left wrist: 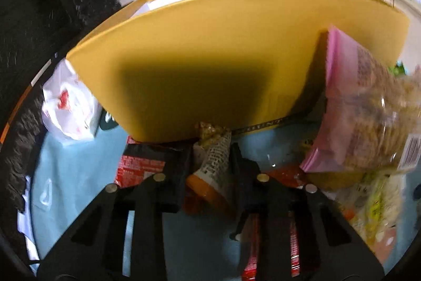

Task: Organize snacks
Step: 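Carry the bun bag over the yellow box with the right tool and release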

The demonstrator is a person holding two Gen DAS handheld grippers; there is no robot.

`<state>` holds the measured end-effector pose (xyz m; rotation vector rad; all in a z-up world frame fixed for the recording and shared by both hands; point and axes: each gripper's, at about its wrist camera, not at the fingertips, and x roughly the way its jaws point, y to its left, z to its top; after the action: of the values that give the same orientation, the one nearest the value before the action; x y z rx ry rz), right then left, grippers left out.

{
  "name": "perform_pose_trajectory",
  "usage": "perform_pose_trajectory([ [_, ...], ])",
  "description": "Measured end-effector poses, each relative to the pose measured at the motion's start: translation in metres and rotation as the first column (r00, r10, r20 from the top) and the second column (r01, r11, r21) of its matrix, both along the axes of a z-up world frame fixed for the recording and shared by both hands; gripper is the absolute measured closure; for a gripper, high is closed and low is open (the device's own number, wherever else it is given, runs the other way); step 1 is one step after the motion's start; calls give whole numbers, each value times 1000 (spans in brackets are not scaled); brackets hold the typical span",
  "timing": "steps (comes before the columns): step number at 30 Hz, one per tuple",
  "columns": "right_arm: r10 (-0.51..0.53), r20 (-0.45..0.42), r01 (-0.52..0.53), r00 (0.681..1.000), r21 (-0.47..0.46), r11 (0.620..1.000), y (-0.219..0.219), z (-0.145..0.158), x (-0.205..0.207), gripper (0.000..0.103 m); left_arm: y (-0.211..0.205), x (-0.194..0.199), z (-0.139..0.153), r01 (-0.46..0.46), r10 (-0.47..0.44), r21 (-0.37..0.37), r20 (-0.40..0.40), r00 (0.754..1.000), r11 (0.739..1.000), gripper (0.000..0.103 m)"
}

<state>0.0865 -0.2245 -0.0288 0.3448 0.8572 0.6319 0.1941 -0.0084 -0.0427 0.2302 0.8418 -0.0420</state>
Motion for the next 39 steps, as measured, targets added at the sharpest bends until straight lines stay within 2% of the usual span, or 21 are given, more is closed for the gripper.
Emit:
perform_pose_trajectory([
  [4,-2,-14,3,1000,15,1000,-4,-4,1,63,0,-5,0,3,-2,-13,24,1000,1000,77],
  [6,-10,-16,11,1000,35,999,-8,-5,2,63,3,-12,4,-1,2,-44,36,999,999,78],
  [13,-30,12,29,999,50,998,-14,-3,-1,63,10,-54,35,34,-25,-89,95,995,995,77],
  [15,-60,24,59,998,24,998,-14,0,-4,63,13,-65,44,47,-35,-103,112,993,994,77],
  [19,-91,50,93,995,-33,995,-9,20,-9,63,15,-76,68,77,-57,-134,146,988,988,77],
  [22,-77,139,88,987,-77,993,-5,56,-11,63,12,-78,95,108,-75,-181,180,981,978,77],
  [27,-80,317,132,945,-146,980,2,125,19,63,-1,-54,133,118,-69,-218,219,973,969,77],
  [31,-143,421,235,896,-177,956,11,152,64,63,-7,-13,144,89,-36,-257,207,978,962,77],
  [33,-170,424,275,890,-200,940,15,149,91,63,-10,11,144,52,-3,-258,187,982,965,77],
  [37,-238,373,338,897,-232,912,21,126,140,63,-20,52,131,8,28,-264,133,991,964,75],
  [38,-272,342,363,899,-238,901,17,117,150,56,-23,57,126,3,28,-254,119,993,967,73],
  [39,-297,318,379,900,-237,894,15,110,156,41,-25,58,123,-3,32,-247,113,993,969,52],
])
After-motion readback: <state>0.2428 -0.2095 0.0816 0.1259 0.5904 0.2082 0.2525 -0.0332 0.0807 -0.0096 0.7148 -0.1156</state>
